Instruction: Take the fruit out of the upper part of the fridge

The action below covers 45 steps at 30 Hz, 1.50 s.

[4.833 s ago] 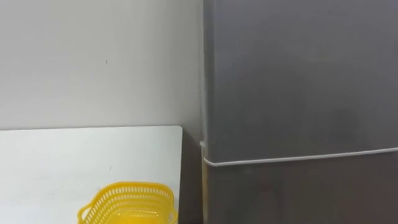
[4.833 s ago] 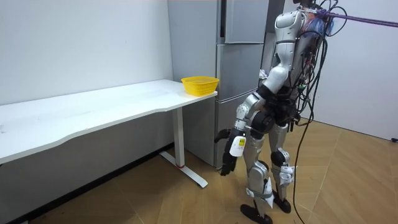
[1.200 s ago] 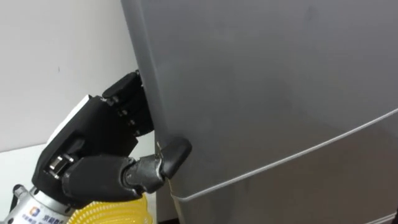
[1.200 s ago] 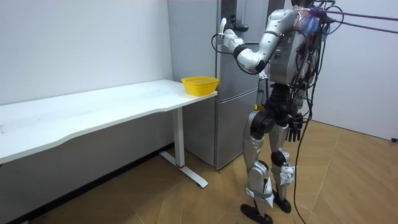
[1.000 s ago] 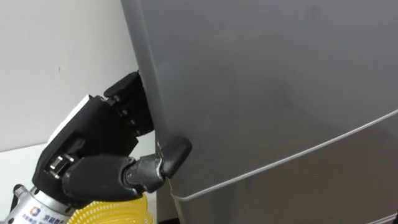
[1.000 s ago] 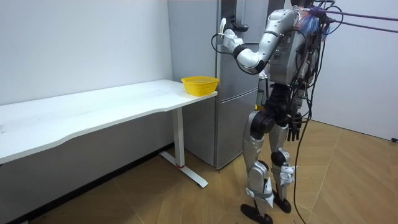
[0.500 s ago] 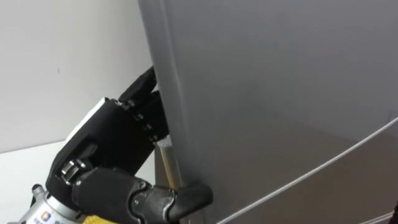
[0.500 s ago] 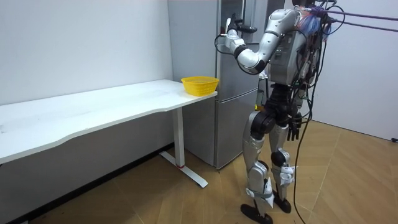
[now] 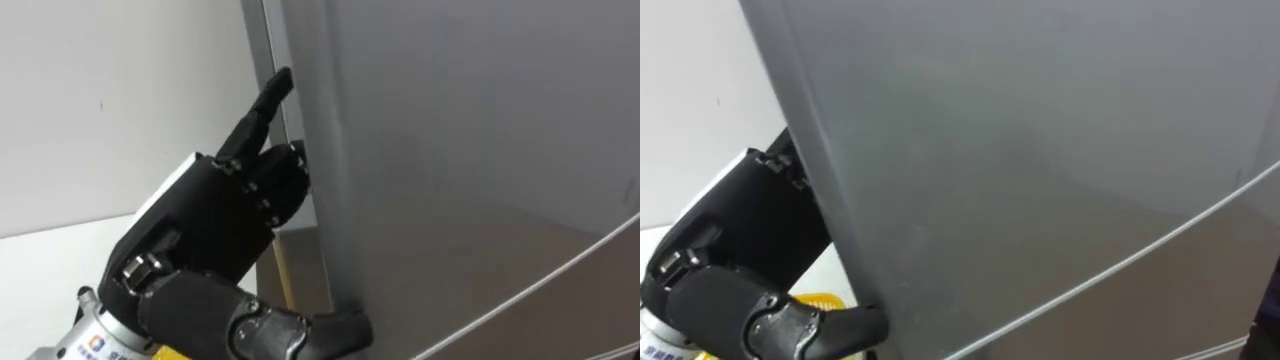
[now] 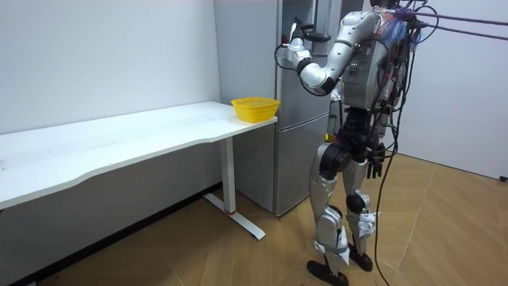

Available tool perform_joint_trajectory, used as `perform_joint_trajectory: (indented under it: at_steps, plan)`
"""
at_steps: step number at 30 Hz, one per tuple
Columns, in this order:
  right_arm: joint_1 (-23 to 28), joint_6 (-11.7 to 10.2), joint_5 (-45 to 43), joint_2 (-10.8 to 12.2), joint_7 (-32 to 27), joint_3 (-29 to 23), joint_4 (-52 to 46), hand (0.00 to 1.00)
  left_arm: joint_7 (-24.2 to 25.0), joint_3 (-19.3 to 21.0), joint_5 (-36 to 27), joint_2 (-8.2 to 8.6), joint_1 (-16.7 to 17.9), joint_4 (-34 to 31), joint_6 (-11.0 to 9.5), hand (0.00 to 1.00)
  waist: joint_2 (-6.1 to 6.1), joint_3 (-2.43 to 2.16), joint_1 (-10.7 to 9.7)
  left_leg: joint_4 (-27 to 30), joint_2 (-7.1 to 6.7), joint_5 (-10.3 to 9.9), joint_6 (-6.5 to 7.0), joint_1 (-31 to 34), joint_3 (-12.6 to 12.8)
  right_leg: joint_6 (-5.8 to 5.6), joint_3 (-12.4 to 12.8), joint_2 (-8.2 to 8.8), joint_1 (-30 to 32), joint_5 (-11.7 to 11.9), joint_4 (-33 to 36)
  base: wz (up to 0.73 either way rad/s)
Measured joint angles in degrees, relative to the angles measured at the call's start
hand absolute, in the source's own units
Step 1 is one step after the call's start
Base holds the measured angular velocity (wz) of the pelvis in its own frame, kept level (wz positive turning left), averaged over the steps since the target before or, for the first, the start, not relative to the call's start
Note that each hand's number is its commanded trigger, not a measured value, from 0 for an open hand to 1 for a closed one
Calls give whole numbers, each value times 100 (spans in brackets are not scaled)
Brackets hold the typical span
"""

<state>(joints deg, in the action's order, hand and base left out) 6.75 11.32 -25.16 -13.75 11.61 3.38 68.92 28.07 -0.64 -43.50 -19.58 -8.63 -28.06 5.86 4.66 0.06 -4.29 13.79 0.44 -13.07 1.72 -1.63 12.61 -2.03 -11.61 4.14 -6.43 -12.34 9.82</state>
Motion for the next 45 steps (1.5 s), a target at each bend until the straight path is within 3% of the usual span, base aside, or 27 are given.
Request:
perform_joint_trajectory:
  at_steps: [5, 9, 16, 22, 26, 33, 39, 45]
  plan:
    - [-14, -9, 0, -1, 49, -1, -2, 0, 45, -304, -105, 0, -21, 0, -62, 0, 3, 1, -32, -4, -6, -15, 37, -11, 7, -26, 68, 5, -3, 28, 25, 1]
    - [-31, -21, 6, -1, 50, 5, -2, 0, 167, -634, -206, 6, -160, 2, -131, 0, -17, 44, -115, -19, 8, -22, 52, -25, 28, -27, 77, 6, 5, 29, 85, 0]
    - [-32, -149, 1, -6, 55, 49, -14, 0, 441, -1422, -190, 135, -672, -65, -142, 0, 48, 13, -334, -30, 52, -21, 51, -61, 252, -10, 231, -15, 95, 39, 107, -15]
    - [-95, -186, 149, -22, 109, 51, 18, 0, 736, -1954, -168, 145, -765, -70, -6, 0, 35, 5, -495, -63, 81, -20, 44, -111, 447, 2, 400, -35, 162, 45, 100, -18]
    - [-120, -186, 245, -23, 108, 120, 34, 0, 799, -2052, -66, 218, -875, -67, 62, 0, -10, -2, -518, -64, 77, -19, 44, -85, 473, 1, 455, -28, 236, 44, 102, -8]
    - [-173, -203, 287, -27, -33, 225, 27, 0, 736, -2566, 439, 419, -1320, -19, 71, 0, -240, -9, -636, -28, 77, -18, 44, -23, 509, -6, 420, -23, 238, 50, 95, 3]
    - [-226, -255, 341, -36, -111, 438, 27, 0, 735, -2777, 774, 635, -1507, 59, 74, 0, -200, -12, -741, -18, 91, -18, 44, -6, 515, 1, 436, -38, 253, 56, 95, 1]
    - [-247, -260, 501, -38, -109, 459, 28, 0, 702, -2778, 793, 702, -1544, 163, 75, 0, -149, -20, -801, -17, 92, -18, 44, -8, 536, 2, 451, -39, 260, 57, 98, 0]
